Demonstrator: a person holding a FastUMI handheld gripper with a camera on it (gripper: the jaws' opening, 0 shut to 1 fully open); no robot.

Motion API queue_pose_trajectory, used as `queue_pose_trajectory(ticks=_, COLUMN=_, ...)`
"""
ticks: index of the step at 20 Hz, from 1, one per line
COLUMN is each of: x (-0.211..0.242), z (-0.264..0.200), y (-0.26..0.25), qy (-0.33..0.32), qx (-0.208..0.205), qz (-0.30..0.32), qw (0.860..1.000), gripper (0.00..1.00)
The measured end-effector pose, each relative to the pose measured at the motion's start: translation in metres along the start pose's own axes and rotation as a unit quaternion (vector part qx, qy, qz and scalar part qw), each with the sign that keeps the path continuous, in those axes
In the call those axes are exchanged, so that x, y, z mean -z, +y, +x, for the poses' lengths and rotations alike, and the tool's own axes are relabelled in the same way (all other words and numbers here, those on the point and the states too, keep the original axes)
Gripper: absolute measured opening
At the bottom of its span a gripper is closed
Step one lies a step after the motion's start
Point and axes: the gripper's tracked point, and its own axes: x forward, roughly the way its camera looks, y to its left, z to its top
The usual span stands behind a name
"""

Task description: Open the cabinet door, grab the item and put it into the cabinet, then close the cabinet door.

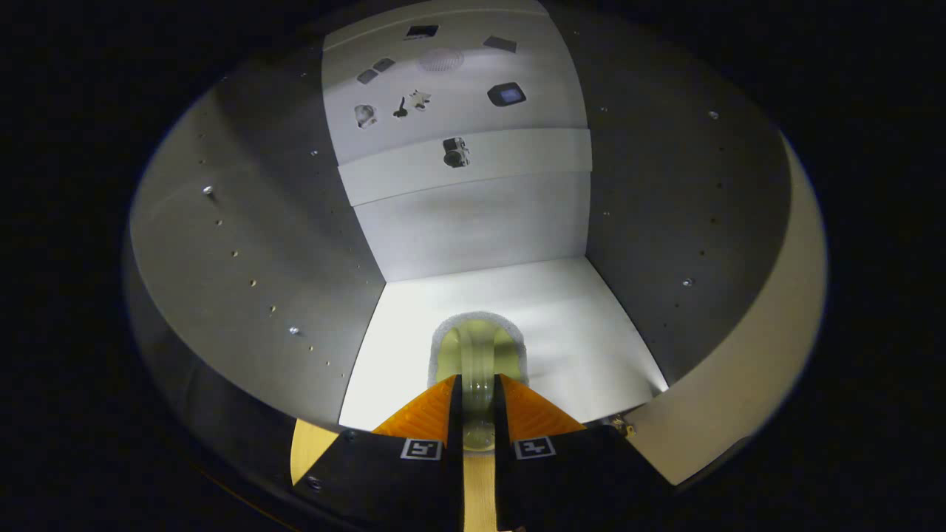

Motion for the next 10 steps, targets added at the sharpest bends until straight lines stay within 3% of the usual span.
queue_pose_trajectory(ticks=10, x=-0.002, z=0.054, y=-0.013, qy=0.036, qx=0.03, qz=0.034, qw=0.998, gripper=0.24)
